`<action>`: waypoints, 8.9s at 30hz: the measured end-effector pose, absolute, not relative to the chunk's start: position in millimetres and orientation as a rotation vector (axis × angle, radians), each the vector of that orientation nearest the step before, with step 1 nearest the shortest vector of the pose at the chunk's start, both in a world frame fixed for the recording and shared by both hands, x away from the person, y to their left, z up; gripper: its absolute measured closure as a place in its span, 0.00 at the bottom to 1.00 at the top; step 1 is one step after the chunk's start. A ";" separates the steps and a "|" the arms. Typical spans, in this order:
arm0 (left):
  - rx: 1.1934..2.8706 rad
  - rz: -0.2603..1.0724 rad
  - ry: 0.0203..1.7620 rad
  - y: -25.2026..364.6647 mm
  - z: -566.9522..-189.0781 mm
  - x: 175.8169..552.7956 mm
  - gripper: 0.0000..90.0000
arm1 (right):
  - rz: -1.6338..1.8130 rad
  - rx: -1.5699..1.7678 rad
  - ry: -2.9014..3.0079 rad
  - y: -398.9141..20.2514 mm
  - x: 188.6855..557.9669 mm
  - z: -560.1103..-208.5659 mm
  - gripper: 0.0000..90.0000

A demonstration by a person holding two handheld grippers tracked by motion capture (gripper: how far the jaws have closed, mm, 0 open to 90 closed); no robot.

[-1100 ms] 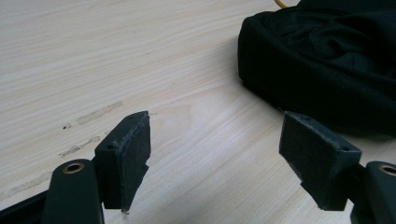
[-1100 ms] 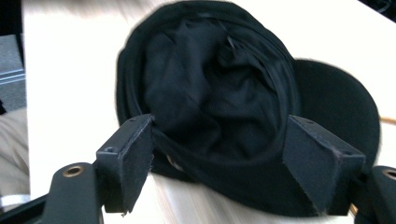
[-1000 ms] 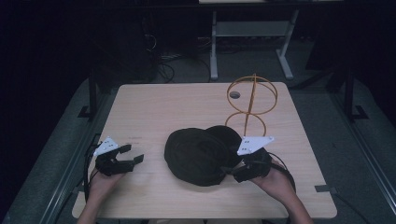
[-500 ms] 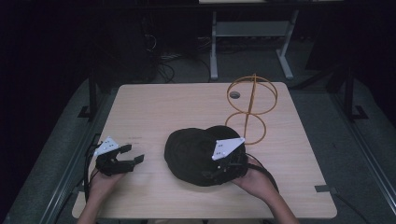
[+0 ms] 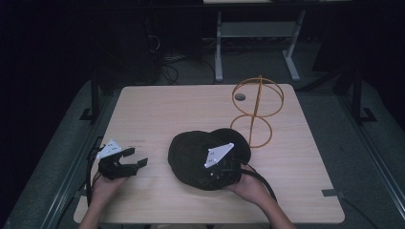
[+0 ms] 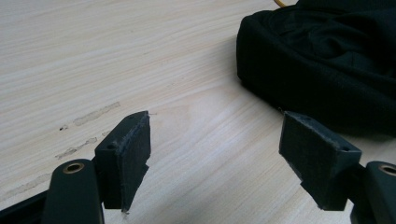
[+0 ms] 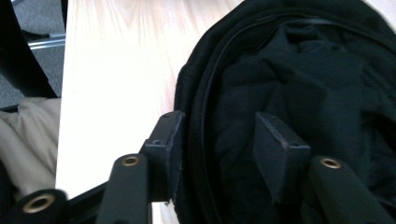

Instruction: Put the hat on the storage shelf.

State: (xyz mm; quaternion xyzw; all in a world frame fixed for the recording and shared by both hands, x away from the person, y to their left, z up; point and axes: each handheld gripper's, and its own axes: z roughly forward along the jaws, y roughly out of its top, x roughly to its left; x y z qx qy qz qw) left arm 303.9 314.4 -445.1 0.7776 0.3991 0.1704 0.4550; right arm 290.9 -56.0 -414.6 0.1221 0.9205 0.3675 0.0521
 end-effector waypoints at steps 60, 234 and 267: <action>1.907 0.378 0.941 307.1 -441.7 301.9 0.28 | 1.123 0.344 2.758 -47.3 274.9 -403.4 0.82; 2.003 0.218 0.356 96.6 -194.5 403.4 0.97 | 1.413 1.148 2.111 -309.5 266.9 -409.7 0.38; 2.022 0.127 0.426 -21.6 -177.8 487.8 0.96 | 1.489 1.168 2.057 -327.4 266.4 -410.0 0.39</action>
